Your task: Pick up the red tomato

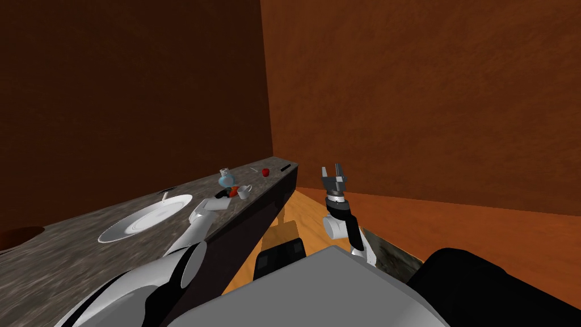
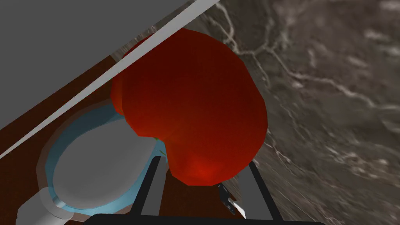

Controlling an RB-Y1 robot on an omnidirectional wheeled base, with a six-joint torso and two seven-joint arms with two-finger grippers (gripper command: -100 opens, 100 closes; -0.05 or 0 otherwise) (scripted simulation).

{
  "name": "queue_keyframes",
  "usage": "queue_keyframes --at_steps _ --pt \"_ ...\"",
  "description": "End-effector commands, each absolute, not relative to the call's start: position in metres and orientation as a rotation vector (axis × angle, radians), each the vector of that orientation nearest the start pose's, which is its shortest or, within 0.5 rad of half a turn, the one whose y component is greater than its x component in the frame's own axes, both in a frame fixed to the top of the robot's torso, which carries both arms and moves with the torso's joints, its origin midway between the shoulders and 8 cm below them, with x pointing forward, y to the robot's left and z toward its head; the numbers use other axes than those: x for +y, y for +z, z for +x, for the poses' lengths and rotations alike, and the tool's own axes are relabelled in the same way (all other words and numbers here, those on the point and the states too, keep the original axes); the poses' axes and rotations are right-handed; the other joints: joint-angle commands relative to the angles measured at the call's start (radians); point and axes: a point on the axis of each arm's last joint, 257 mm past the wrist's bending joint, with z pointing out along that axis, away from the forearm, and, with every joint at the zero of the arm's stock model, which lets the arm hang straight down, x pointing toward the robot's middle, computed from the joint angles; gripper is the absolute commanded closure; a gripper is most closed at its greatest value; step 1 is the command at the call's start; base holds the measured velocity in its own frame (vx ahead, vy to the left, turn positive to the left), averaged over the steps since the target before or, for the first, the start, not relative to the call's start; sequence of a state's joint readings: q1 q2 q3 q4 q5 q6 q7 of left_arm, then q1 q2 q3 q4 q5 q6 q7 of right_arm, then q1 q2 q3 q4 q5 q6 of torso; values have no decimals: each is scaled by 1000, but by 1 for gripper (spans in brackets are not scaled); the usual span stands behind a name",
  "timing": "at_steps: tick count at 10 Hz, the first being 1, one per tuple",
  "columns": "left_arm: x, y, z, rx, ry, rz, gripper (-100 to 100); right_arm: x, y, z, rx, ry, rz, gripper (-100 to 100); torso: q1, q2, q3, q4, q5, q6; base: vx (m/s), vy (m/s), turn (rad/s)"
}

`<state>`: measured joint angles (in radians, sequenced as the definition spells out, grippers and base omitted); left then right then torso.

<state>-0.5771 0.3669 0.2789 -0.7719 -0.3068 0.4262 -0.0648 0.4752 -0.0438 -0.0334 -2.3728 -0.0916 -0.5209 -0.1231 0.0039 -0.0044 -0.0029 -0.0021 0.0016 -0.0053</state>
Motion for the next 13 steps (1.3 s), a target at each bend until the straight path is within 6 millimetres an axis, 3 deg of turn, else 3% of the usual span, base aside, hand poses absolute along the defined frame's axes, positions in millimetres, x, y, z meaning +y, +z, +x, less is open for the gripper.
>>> queue_keyframes --at_steps 1,3,4,6,7,9,10,11,13 --pt "499 -320 594 1584 -224 -1383 100 -286 77 318 470 1488 604 0 0 0 0 0 0 0 85 -9 45" --pt "500 -310 596 1566 -234 -1365 100 -286 77 318 469 1488 604 0 3 -1 -2 -2 1 -1 24 -8 5" --pt "504 -325 580 1586 -211 -1391 100 -286 77 318 469 1488 604 0 3 0 -1 -1 1 -1 69 -14 47" --pt "506 -304 581 1549 -233 -1349 100 -286 77 318 470 1488 604 0 4 -3 -3 -2 1 -2 58 -10 36" --pt "509 -323 563 1581 -206 -1382 100 -286 77 318 470 1488 604 0 4 -2 -2 -1 1 0 82 -11 47" --pt "511 -318 556 1567 -210 -1363 100 -286 77 318 470 1488 604 0 4 -5 -4 -3 2 -1 73 -5 19" --pt "509 -306 562 1552 -226 -1345 100 -286 77 318 469 1488 604 0 5 -4 -3 -3 2 -1 7 0 1" --pt "510 -324 543 1585 -204 -1374 100 -286 77 318 469 1488 604 0 5 -2 -2 -2 2 0 65 -4 46" --pt "512 -325 534 1582 -200 -1365 100 -286 77 318 469 1488 604 0 7 -5 -5 -5 3 -3 68 -12 23"
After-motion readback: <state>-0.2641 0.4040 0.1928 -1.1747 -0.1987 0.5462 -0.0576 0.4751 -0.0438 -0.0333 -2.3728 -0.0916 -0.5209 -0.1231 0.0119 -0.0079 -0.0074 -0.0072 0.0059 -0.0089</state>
